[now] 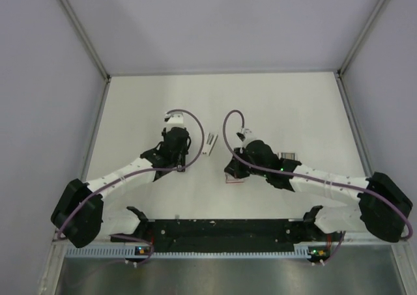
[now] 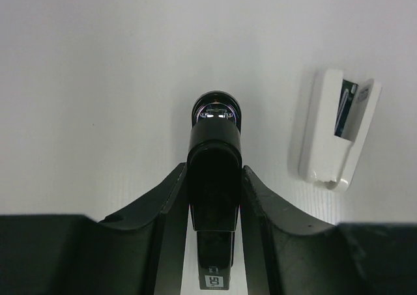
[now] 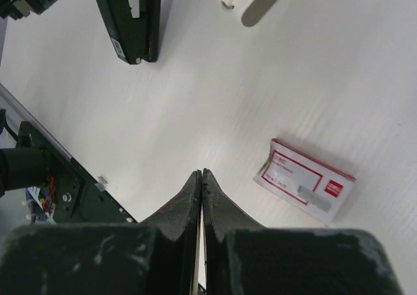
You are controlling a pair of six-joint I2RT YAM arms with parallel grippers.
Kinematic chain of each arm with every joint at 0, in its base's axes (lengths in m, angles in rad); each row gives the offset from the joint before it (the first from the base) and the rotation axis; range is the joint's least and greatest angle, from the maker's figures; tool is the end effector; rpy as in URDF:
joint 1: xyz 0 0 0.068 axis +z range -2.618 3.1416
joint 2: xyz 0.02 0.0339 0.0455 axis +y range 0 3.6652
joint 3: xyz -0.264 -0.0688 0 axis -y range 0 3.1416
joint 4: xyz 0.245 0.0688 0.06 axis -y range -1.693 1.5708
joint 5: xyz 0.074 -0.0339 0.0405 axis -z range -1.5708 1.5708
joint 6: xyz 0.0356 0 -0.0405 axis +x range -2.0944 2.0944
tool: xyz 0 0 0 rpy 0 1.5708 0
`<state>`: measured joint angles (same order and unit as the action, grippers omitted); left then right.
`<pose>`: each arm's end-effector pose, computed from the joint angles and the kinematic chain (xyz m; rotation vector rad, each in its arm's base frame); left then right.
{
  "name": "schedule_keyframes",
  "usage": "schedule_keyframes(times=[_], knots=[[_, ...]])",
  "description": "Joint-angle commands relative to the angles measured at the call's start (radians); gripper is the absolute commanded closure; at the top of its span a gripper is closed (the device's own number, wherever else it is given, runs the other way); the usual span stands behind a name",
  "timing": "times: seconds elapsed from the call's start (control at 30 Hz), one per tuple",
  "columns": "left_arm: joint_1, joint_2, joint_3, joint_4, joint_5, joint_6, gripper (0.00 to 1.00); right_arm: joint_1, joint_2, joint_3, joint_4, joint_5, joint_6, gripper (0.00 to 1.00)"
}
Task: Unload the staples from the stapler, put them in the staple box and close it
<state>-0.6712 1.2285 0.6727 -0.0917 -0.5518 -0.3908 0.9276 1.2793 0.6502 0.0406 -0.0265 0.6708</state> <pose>0.2108 -0.1436 0.2210 0.0006 2.1103 -0.0163 0.1604 0.2156 0.2099 -0.3130 2.2957 0.9097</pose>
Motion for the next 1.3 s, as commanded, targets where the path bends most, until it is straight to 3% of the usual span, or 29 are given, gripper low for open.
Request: schedule_keyframes(times=[0.0,0.27,0.53,0.73,0.93,1.03,1.17,1.27], knots=[[0.084,0.035,0.068,0.118,0.036,0.018,1.0,-0.05,-0.148,-0.017,-0.071,0.048,-0.02,1.0],[0.28,0.161,0.23,0.096,0.242,0.039,1.0,-0.101,-0.288,-0.006,-0.194,0.085,-0.068,1.0],[0.426,0.448,0.529,-0.113,0.479,0.064,1.0,-0.102,-0.302,-0.018,-0.197,0.048,-0.062,1.0],[0.475,0.609,0.677,-0.253,0.581,0.075,1.0,-0.104,-0.331,-0.032,-0.196,0.045,-0.063,1.0],[0.481,0.692,0.764,-0.344,0.566,0.078,1.0,-0.102,-0.34,-0.043,-0.197,0.037,-0.059,0.96],[0.481,0.703,0.789,-0.362,0.563,0.084,0.91,-0.104,-0.342,-0.047,-0.194,0.036,-0.059,0.91],[0.481,0.684,0.797,-0.367,0.507,0.087,0.63,-0.104,-0.347,-0.047,-0.196,0.03,-0.057,0.84],[0.481,0.654,0.806,-0.379,0.451,0.087,0.5,-0.102,-0.351,-0.049,-0.199,0.03,-0.056,0.79]])
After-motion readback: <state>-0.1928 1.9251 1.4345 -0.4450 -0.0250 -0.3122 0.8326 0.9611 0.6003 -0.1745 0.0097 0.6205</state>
